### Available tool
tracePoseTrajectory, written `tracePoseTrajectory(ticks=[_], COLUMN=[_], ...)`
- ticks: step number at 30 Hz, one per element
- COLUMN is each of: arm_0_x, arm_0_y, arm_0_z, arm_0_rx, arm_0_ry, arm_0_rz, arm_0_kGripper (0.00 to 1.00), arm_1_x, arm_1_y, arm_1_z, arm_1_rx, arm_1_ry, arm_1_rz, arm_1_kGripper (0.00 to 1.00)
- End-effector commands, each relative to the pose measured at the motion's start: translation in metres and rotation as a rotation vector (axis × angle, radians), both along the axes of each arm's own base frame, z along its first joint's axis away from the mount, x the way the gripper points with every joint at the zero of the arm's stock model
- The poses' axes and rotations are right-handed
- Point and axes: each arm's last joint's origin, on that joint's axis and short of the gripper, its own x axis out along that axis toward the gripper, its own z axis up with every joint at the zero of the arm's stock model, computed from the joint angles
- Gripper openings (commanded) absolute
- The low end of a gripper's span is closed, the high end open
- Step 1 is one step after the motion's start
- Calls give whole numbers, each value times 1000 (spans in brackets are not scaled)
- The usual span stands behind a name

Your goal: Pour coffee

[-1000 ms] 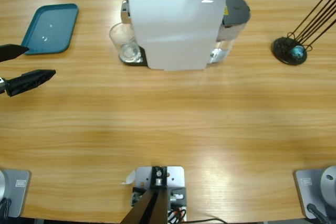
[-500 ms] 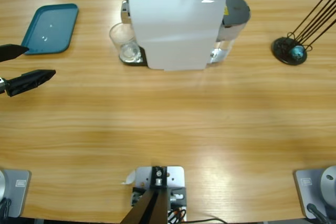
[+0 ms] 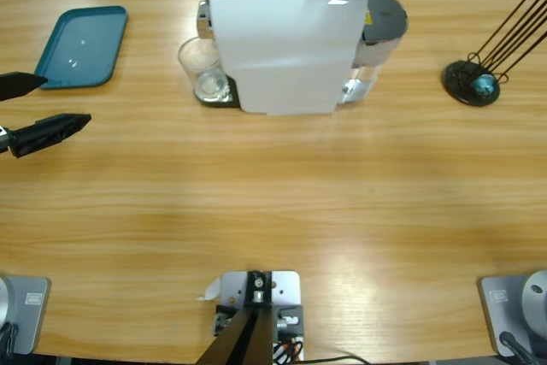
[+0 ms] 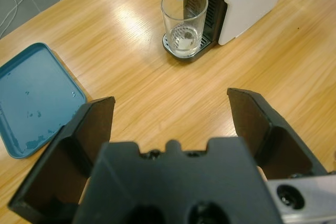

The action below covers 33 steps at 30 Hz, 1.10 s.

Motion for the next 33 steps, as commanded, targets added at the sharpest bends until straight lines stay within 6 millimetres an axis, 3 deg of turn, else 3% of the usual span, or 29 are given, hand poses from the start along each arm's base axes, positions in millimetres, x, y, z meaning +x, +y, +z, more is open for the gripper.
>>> tracePoseTrajectory(ticks=[1,5,11,13,16,17,19,33], arm_0_x=[0,0,0,0,0,0,0,-2], arm_0_y=[-2,-3,-3,-3,-3,-3,-3,-1], arm_0_z=[-13,-13,-13,-13,-13,-13,-13,-11], arm_0_rx=[31,31,30,29,30,30,30,17], arm_0_ry=[43,43,42,43,44,43,44,35], arm_0_rz=[-7,-7,-7,-8,-8,-8,-9,-17], arm_0_kGripper=[931,931,935,936,936,936,936,950], arm_1_x=[0,-3,-20,-32,-40,-42,-45,-48], arm_1_y=[-5,-8,-10,-15,-19,-20,-22,-25], arm_1_z=[-8,10,5,2,-4,-5,-6,-16], arm_1_rx=[-31,-10,26,77,100,101,102,85], arm_1_ry=[17,-24,8,13,34,35,36,65], arm_1_rz=[-40,-43,9,40,63,64,65,47], arm_1_kGripper=[0,0,0,472,868,956,999,1000])
